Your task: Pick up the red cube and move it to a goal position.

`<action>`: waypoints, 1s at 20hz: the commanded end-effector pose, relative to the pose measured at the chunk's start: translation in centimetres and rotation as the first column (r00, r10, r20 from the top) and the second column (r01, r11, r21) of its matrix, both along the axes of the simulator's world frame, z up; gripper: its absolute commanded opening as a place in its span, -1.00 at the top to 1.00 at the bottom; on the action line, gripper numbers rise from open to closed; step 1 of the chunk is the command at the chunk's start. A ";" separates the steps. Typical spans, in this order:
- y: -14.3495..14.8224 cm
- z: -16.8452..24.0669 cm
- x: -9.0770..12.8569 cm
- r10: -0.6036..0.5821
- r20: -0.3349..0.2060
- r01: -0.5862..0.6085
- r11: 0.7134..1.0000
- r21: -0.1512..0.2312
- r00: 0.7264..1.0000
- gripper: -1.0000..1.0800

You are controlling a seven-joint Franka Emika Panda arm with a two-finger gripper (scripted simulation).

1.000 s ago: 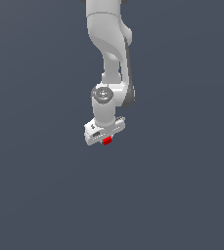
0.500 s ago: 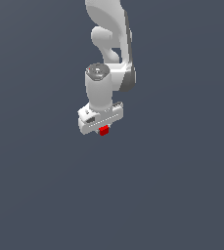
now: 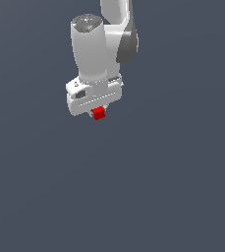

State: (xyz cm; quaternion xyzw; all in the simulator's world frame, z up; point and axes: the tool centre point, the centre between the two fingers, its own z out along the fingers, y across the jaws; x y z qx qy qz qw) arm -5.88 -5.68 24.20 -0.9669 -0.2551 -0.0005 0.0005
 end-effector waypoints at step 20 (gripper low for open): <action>-2.7 16.6 -0.3 -0.001 -0.001 0.001 1.000 -0.001 1.000 1.00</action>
